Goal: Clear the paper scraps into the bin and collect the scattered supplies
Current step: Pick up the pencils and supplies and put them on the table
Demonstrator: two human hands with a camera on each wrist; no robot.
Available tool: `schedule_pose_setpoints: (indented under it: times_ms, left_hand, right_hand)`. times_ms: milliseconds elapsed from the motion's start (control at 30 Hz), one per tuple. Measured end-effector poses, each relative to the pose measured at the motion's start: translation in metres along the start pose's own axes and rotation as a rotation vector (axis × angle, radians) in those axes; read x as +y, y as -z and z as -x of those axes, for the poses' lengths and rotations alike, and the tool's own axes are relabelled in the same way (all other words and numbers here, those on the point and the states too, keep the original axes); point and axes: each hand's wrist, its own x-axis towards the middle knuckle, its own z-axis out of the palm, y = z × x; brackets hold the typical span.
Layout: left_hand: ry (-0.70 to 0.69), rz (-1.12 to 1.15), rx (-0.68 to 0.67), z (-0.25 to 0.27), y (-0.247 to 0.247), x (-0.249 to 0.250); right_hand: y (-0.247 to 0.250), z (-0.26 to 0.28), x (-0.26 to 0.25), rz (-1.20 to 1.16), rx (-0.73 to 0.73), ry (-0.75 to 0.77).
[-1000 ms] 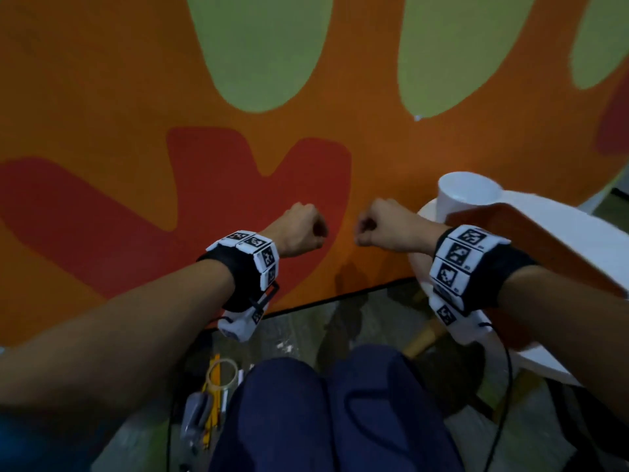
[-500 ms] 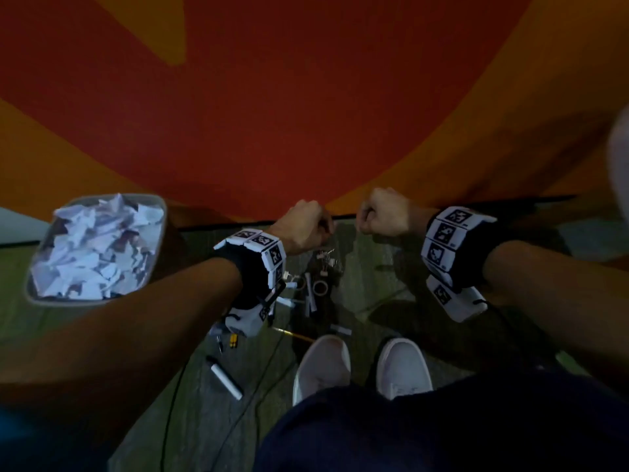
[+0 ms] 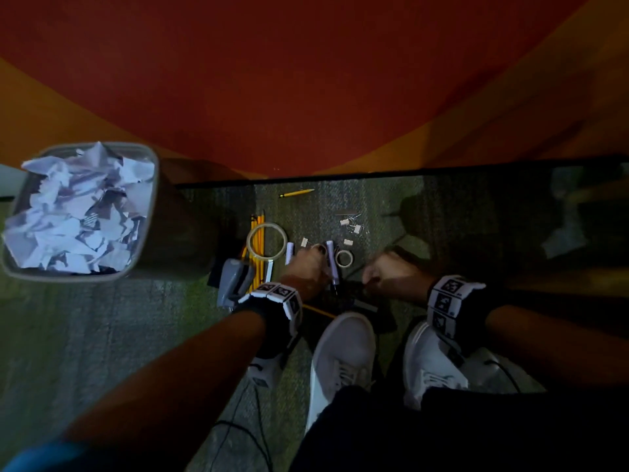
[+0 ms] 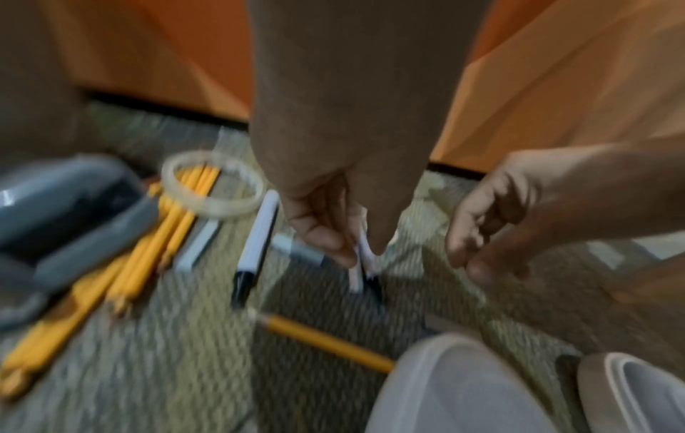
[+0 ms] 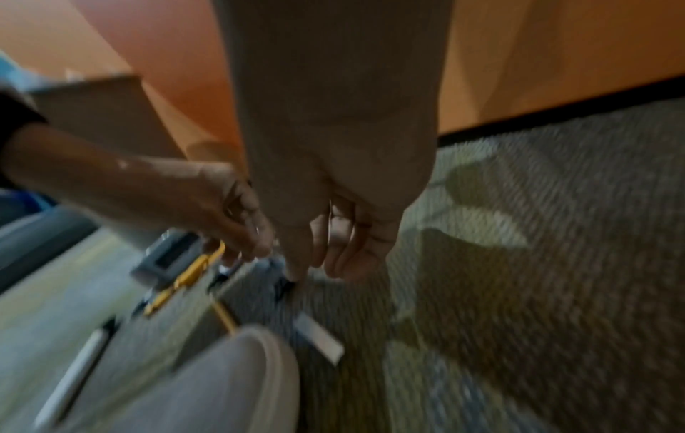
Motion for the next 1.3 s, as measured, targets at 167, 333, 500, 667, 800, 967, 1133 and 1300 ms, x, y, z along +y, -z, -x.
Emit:
schedule_pose_setpoints:
  times_ms: [167, 333, 500, 667, 800, 967, 1133, 1300]
  left_hand:
    - [0.031, 0.079, 0.059, -0.011, -0.030, -0.007]
    - [0.055, 0.228, 0.125, -0.015, -0.038, -0.011]
    - [0.030, 0.238, 0.159, -0.015, -0.039, -0.012]
    - [0.026, 0.232, 0.164, -0.014, -0.043, -0.014]
    - [0.086, 0.395, 0.148, -0.017, -0.041, -0.016]
    - [0.090, 0.552, 0.217, -0.013, -0.029, -0.016]
    - [0.044, 0.613, 0.276, 0.008, 0.032, -0.007]
    - [-0.182, 0.532, 0.328, 0.040, 0.118, 0.005]
  right_hand:
    - [-0.043, -0.017, 0.024, 0.143, 0.000, 0.012]
    - [-0.042, -0.014, 0.027, 0.209, -0.032, 0.018]
    - [-0.047, -0.007, 0.029, 0.287, 0.006, 0.110]
    - [-0.050, -0.007, 0.027, 0.314, 0.042, 0.153]
    - [-0.043, -0.010, 0.026, 0.265, 0.031, 0.112]
    - [-0.016, -0.004, 0.024, 0.085, 0.095, -0.002]
    - [0.035, 0.017, 0.012, 0.016, 0.080, 0.088]
    - [0.107, 0.045, -0.015, 0.057, 0.211, 0.053]
